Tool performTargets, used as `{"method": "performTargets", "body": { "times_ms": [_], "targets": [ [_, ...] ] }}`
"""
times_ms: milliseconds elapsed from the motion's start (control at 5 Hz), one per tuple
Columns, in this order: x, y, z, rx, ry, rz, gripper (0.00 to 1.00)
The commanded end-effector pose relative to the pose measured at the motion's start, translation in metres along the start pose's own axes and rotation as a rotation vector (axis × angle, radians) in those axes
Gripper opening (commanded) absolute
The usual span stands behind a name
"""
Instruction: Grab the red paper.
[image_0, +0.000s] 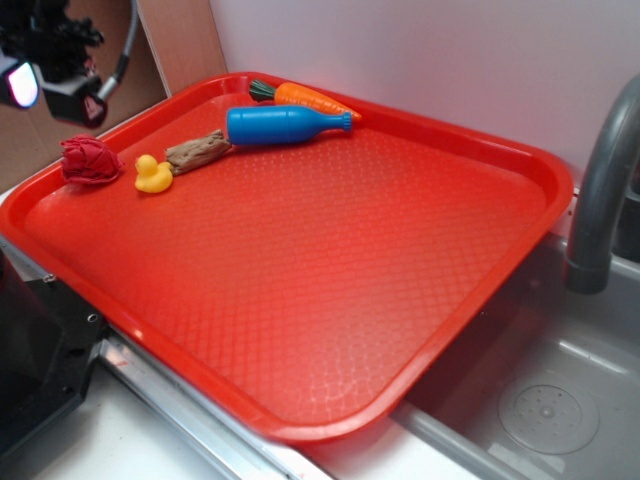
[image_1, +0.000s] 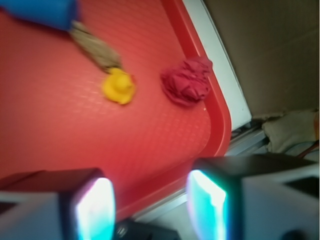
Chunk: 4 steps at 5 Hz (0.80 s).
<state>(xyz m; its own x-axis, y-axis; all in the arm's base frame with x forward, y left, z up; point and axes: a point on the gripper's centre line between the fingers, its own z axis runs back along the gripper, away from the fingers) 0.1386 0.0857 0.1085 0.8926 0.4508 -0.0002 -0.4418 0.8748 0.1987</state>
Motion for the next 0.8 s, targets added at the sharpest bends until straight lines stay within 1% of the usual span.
{"method": "performTargets", "body": {
  "times_ms": [0,200,400,600],
  "targets": [
    [0.017,0.005,-0.001,0.012,-0.032,0.075,1.0],
    [0.022,-0.005,-0.003,-0.002,-0.073,0.119,1.0],
    [0.03,-0.008,-0.007,-0.003,-0.121,0.187,1.0],
    [0.033,0.008,-0.009,0.002,-0.186,0.309,1.0]
  ]
}}
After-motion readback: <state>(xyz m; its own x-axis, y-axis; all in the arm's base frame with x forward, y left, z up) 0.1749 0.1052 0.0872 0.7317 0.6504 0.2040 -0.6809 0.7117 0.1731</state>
